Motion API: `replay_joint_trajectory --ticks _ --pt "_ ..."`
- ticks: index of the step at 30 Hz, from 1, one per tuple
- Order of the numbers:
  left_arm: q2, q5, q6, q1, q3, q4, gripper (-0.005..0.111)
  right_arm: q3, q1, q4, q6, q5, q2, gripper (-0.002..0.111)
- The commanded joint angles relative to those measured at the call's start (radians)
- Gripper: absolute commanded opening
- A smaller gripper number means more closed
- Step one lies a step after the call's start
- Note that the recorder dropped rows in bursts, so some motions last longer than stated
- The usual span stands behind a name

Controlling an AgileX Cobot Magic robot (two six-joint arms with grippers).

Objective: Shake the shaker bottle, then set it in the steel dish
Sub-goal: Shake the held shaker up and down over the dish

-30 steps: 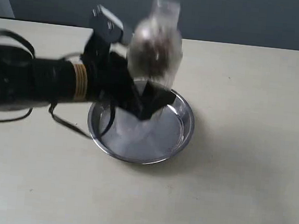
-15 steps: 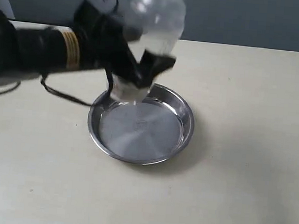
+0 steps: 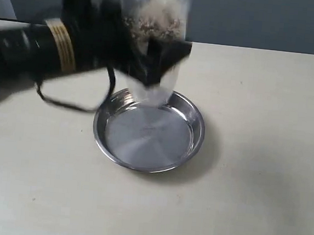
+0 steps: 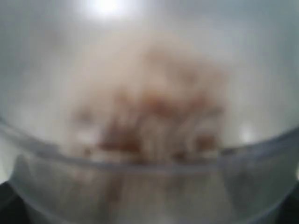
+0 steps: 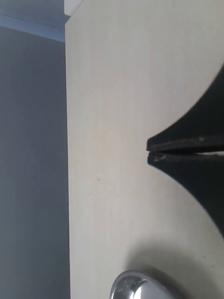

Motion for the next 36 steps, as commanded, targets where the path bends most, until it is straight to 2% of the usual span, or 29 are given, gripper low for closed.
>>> replay_joint_trajectory --ticks 1,3,4,6,9,11,12,14,15,17,19,21,23,26,27,28,29,30,31,32,33,34,35,36 --pt "-0.027 -0.157 -0.023 -0.004 0.006 0.010 0.000 0.002 0.002 -0.001 0.000 -0.007 -0.004 -0.001" --pt "-0.136 -0.016 0.051 -0.004 -0.075 0.001 0.000 0.002 0.002 -0.001 0.000 -0.007 -0.004 -0.001" --pt "-0.135 0.060 0.049 -0.013 -0.070 -0.029 0.000 0.002 0.002 -0.001 0.000 -0.007 -0.004 -0.001" --pt "-0.036 0.109 0.082 -0.015 0.002 -0.034 0.000 0.002 0.002 -0.001 0.000 -0.007 -0.004 -0.001" --pt "0.095 0.011 0.015 -0.013 0.047 -0.072 0.000 0.002 0.002 0.002 0.000 -0.007 -0.004 -0.001" --pt "0.008 -0.131 -0.007 -0.013 0.013 0.008 0.000 0.002 0.002 0.002 0.000 -0.007 -0.004 -0.001" --pt "-0.058 -0.130 -0.003 -0.015 -0.036 0.035 0.000 0.002 0.002 0.002 0.000 -0.007 -0.004 -0.001" --pt "-0.130 0.015 0.004 -0.016 -0.093 0.037 0.000 0.002 0.002 0.002 0.000 -0.007 -0.004 -0.001" --pt "-0.108 0.110 0.004 -0.016 -0.078 0.039 0.000 0.002 0.002 0.002 0.000 -0.007 -0.004 -0.001" --pt "-0.012 0.157 0.012 -0.008 0.002 0.027 0.000 0.002 0.002 0.002 0.000 -0.007 -0.004 -0.001" --pt "0.092 0.047 -0.023 0.004 0.061 -0.035 0.000 0.002 0.002 0.002 0.000 -0.007 -0.004 -0.001" --pt "0.096 -0.154 -0.052 0.006 0.090 0.038 0.000 0.002 0.002 0.002 0.000 -0.007 -0.004 -0.001" --pt "0.071 -0.248 -0.057 0.004 0.089 0.025 0.000 0.002 0.002 0.002 0.000 -0.007 -0.004 -0.001" --pt "0.030 -0.207 -0.022 0.006 0.083 -0.030 0.000 0.002 0.002 0.002 0.000 -0.007 -0.004 -0.001" --pt "0.015 -0.100 0.060 0.006 0.079 -0.027 0.000 0.002 0.002 0.002 0.000 -0.007 -0.004 -0.001" --pt "0.007 0.009 0.202 0.017 0.073 -0.161 0.000 0.002 0.002 0.002 0.000 -0.007 -0.004 -0.001" --pt "0.007 0.098 0.398 0.043 0.070 -0.435 0.000 0.002 0.002 0.002 0.000 -0.007 -0.004 -0.001" --pt "0.012 0.098 0.534 0.071 0.074 -0.688 0.000 0.002 0.002 0.002 0.000 -0.007 -0.004 -0.001" --pt "0.013 0.084 0.569 0.085 0.079 -0.893 0.000 0.002 0.002 0.002 0.000 -0.007 -0.004 -0.001" --pt "0.003 0.108 0.519 0.065 0.079 -0.818 0.000 0.002 0.002 0.002 0.000 -0.007 -0.004 -0.001" --pt "-0.013 0.132 0.436 0.025 0.079 -0.607 0.000 0.002 0.002 0.002 0.000 -0.007 -0.004 -0.001" --pt "-0.031 0.122 0.293 -0.037 0.079 -0.298 0.000 0.002 0.002 0.002 0.000 -0.007 -0.004 -0.001" --pt "-0.045 0.097 0.190 -0.088 0.079 -0.101 0.000 0.002 0.002 0.002 0.000 -0.007 -0.004 -0.001" --pt "-0.053 0.103 0.208 -0.106 0.075 -0.133 0.000 0.002 0.002 0.004 0.000 -0.007 -0.004 -0.001"
